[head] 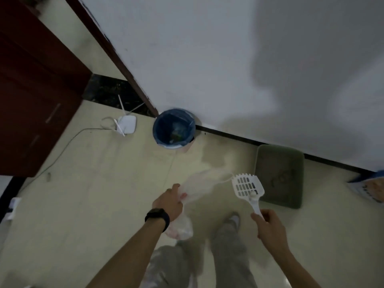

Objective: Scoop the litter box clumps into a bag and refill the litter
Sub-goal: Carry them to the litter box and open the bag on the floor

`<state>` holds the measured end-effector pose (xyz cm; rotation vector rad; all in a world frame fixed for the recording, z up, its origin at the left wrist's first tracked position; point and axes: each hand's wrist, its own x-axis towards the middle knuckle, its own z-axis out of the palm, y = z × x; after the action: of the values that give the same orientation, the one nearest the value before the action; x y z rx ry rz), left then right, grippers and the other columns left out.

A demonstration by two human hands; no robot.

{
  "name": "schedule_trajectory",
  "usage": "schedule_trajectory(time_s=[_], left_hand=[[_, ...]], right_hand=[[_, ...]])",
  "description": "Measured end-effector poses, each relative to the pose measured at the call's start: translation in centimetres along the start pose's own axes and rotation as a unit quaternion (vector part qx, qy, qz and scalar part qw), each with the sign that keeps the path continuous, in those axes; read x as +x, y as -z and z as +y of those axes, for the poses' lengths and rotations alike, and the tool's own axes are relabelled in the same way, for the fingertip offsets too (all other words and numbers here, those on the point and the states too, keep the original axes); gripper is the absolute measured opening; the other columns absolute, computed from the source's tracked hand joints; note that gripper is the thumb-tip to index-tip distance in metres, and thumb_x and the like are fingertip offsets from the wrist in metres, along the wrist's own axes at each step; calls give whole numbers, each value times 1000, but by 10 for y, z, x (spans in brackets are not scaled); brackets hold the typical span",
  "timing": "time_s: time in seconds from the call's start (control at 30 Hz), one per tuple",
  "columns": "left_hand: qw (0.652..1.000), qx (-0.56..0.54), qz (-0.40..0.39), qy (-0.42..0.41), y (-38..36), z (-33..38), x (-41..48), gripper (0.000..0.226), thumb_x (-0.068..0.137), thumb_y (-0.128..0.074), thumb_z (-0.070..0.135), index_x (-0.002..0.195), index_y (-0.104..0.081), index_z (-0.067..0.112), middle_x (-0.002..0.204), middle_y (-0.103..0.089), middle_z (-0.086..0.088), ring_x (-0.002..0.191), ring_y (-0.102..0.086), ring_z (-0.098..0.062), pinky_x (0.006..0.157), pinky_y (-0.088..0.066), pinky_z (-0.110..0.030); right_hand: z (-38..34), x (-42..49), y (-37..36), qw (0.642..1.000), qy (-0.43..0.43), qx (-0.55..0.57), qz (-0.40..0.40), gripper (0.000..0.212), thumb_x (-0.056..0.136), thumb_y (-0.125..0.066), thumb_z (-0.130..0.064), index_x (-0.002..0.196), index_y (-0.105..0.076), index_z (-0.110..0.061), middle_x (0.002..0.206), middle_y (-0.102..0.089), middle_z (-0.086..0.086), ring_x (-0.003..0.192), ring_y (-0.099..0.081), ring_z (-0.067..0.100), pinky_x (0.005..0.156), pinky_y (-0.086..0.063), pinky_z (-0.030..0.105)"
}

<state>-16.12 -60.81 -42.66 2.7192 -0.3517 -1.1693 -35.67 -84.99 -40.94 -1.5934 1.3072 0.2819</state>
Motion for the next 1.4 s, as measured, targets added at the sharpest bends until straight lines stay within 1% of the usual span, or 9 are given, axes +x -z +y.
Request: schedule_trajectory(time_s=[0.17, 0.33, 0.57, 0.73, 0.97, 1.13, 1.23, 1.33, 1.4], left_hand=[[999, 42, -22, 2, -26, -9, 126, 43, 98, -39, 42, 137, -31, 24, 122, -54, -6, 106, -56, -30, 86, -47, -42], [989, 124, -60, -47, -84, -27, 256, 33, 98, -40, 32, 129, -34, 21, 116, -52, -7, 103, -53, -30, 83, -44, -41], [978, 170, -78, -90, -195, -79, 401, 53, 91, -49, 22, 140, -28, 21, 121, -50, -7, 105, -53, -29, 82, -44, -40], [965, 201, -15, -167, -260, -112, 485, 67, 88, -53, 16, 148, -26, 19, 132, -49, -7, 113, -50, -29, 93, -39, -39], [954, 131, 125, -239, -306, -99, 589, 60, 83, -55, 19, 141, -40, 19, 130, -54, -6, 116, -49, -29, 101, -33, -39], [932, 116, 199, -280, -311, -87, 640, 52, 87, -39, 35, 136, -46, 20, 120, -60, -5, 109, -53, -27, 99, -35, -38], [919, 119, 233, -296, -310, -81, 652, 57, 82, -32, 39, 133, -50, 21, 112, -63, -4, 104, -55, -27, 94, -37, -38], [920, 92, 236, -300, -295, -71, 657, 50, 84, -47, 34, 133, -49, 25, 116, -64, -4, 108, -55, -28, 95, -38, -37], [930, 83, 207, -292, -273, -56, 644, 47, 85, -51, 34, 132, -45, 30, 122, -61, -3, 112, -53, -27, 96, -39, -37]], right_hand=[[-32, 141, -49, 998, 12, -68, -12, 18, 89, -66, -31, 96, -59, -16, 83, -65, 3, 79, -63, 27, 69, -47, 35], [-26, 267, -114, 989, 39, -139, -14, 16, 92, -61, -31, 98, -49, -23, 92, -57, 3, 84, -54, 25, 76, -39, 32], [41, 397, -240, 993, 47, -107, 20, 17, 100, -49, -30, 109, -54, -17, 93, -66, 7, 84, -64, 29, 73, -46, 35], [79, 485, -303, 981, 126, -147, 33, 21, 101, -48, -31, 115, -56, -17, 83, -54, -9, 66, -48, 1, 55, -31, 20], [78, 613, -355, 956, 238, -169, -4, 31, 97, -57, -32, 123, -62, -15, 110, -65, 6, 94, -61, 23, 77, -41, 26], [54, 684, -378, 916, 342, -206, 43, 34, 97, -57, -33, 127, -64, -18, 117, -65, 15, 107, -59, 32, 88, -40, 30], [37, 706, -376, 889, 373, -260, 57, 41, 97, -57, -35, 133, -60, -17, 130, -61, 15, 119, -54, 34, 101, -35, 33], [19, 695, -350, 883, 367, -281, 83, 51, 92, -62, -36, 139, -53, -18, 139, -55, 13, 124, -48, 36, 106, -36, 40], [5, 668, -321, 881, 363, -295, 65, 48, 85, -66, -27, 133, -60, -24, 138, -57, 7, 127, -49, 33, 108, -39, 40]])
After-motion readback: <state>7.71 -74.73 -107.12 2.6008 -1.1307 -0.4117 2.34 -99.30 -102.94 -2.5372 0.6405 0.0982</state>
